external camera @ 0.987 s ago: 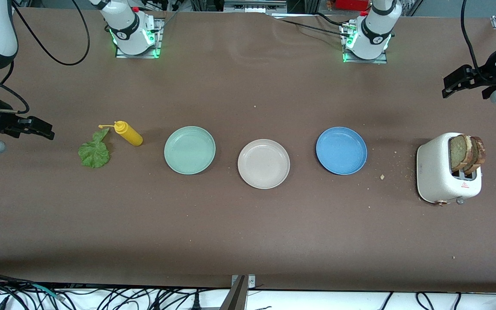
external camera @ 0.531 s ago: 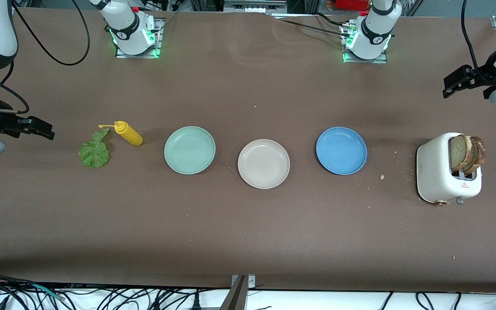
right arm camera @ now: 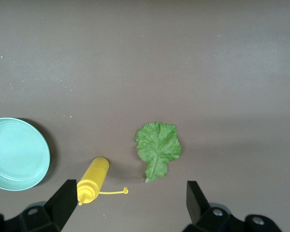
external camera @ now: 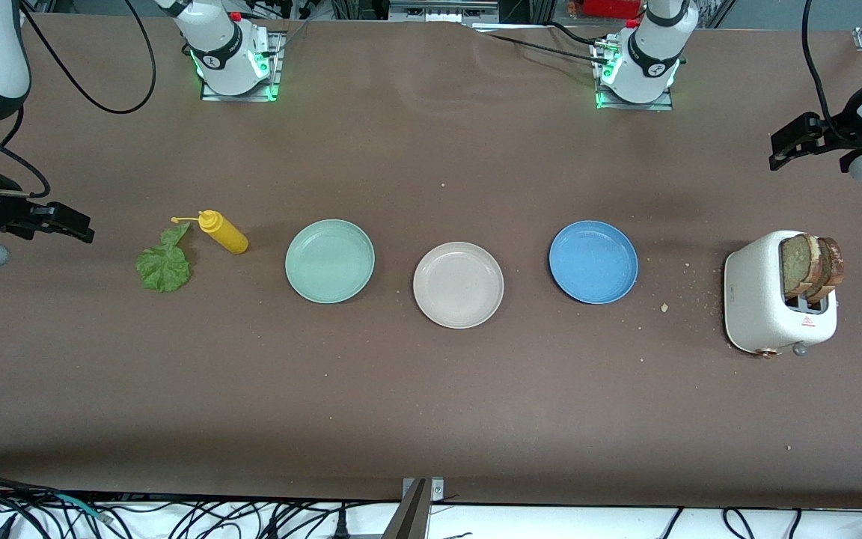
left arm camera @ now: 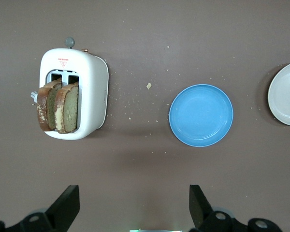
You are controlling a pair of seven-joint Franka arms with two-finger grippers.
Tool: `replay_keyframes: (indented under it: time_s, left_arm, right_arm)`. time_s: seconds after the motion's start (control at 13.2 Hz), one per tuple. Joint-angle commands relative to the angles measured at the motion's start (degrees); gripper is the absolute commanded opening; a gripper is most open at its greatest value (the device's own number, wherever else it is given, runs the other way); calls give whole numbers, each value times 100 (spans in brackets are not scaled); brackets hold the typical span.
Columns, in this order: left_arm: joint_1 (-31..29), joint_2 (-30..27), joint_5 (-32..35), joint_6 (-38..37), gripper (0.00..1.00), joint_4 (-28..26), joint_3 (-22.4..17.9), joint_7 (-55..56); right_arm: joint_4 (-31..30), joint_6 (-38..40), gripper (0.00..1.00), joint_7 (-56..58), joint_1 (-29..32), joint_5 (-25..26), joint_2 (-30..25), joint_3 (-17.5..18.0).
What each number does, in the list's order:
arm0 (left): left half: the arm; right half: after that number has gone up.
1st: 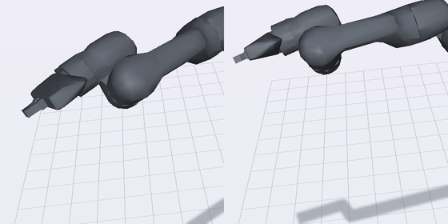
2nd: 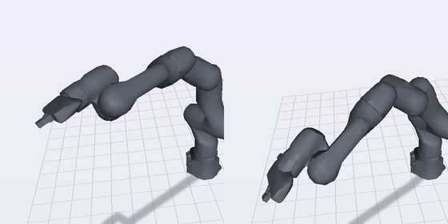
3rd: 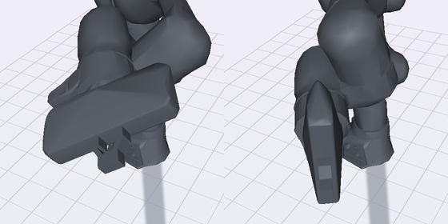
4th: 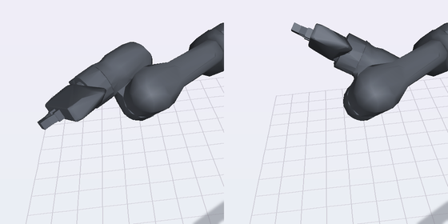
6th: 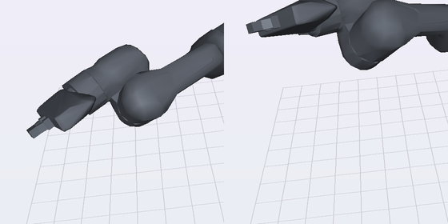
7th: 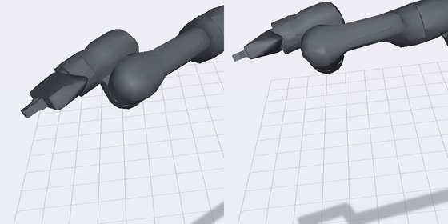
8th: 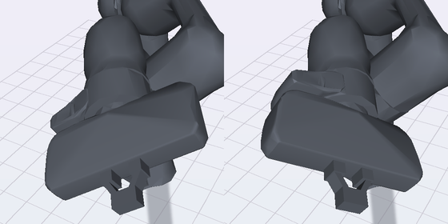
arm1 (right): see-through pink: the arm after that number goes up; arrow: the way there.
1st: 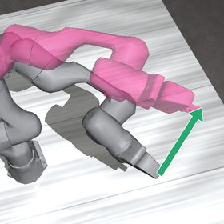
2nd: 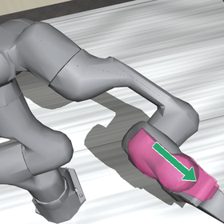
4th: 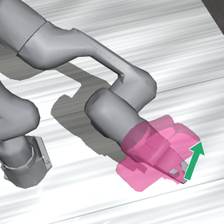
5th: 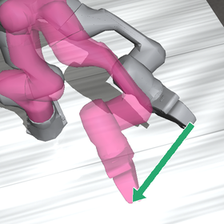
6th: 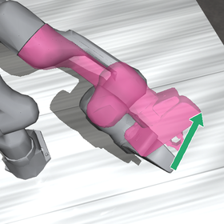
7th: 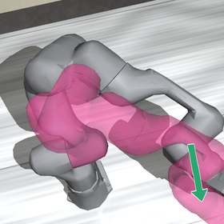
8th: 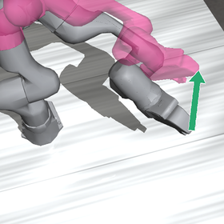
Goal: Make sandwich in beige plate with both arms
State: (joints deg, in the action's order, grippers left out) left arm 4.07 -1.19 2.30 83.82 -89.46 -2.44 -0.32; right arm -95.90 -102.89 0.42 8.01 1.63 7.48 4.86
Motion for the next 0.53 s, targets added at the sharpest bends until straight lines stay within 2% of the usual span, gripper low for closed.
replay_keyframes:
  time_s: [0.0,0.46]
  left_arm:
    - [41,5,218,-6,100,78,-11,-109]
    - [41,14,218,3,100,78,-11,-109]
  right_arm:
    - [115,76,100,37,78,-31,25,50]
    - [124,50,100,37,78,-13,25,50]
